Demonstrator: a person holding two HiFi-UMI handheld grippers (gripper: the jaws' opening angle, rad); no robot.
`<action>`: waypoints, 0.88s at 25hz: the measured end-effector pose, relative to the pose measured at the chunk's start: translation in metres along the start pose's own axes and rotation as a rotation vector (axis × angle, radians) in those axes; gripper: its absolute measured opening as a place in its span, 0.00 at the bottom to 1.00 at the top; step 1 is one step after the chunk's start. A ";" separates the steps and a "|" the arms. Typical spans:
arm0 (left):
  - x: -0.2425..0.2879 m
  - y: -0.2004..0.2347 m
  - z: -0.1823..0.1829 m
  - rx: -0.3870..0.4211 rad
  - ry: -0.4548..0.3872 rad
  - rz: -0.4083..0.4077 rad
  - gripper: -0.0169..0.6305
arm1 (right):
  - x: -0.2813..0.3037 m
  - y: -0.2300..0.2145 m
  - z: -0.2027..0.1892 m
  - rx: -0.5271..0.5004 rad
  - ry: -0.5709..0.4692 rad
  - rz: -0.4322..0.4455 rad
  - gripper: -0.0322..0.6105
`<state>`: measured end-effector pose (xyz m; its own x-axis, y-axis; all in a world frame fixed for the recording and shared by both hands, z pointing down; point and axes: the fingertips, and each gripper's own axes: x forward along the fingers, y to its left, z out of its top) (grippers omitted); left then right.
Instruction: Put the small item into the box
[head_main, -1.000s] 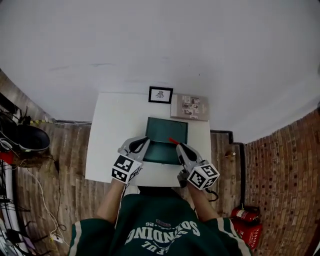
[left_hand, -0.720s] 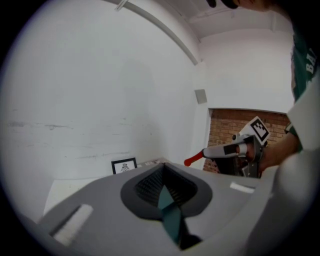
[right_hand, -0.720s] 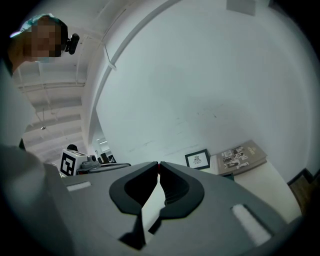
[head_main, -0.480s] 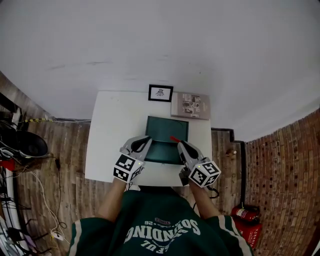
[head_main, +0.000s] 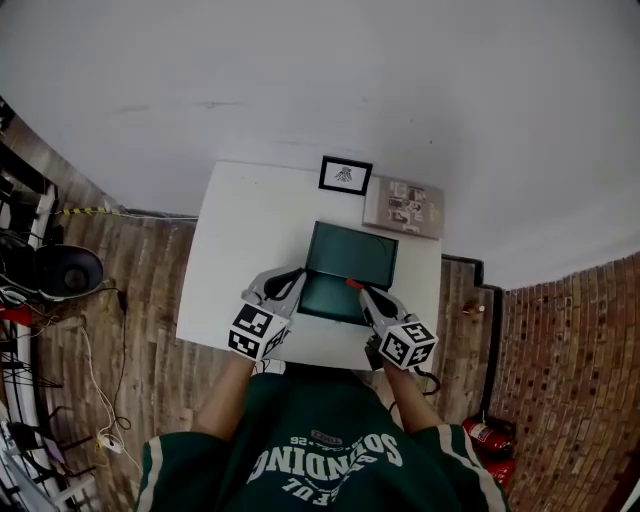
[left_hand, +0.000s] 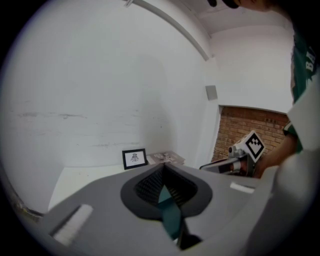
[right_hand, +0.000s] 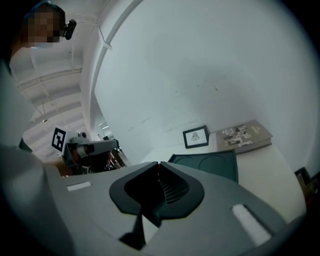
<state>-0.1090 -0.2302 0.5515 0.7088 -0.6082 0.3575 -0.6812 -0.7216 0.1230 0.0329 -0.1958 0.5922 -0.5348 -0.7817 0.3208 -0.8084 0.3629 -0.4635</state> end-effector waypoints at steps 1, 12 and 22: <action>-0.002 0.002 -0.002 -0.004 0.003 0.007 0.10 | 0.002 -0.002 -0.009 0.001 0.024 0.000 0.08; -0.023 0.015 -0.021 -0.050 0.026 0.080 0.11 | 0.024 -0.012 -0.065 0.002 0.213 0.033 0.08; -0.040 0.022 -0.035 -0.082 0.044 0.137 0.10 | 0.065 -0.025 -0.115 0.011 0.501 0.062 0.08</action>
<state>-0.1583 -0.2101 0.5727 0.6008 -0.6827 0.4160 -0.7849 -0.6024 0.1450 -0.0099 -0.1978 0.7203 -0.6363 -0.4183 0.6482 -0.7701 0.3934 -0.5022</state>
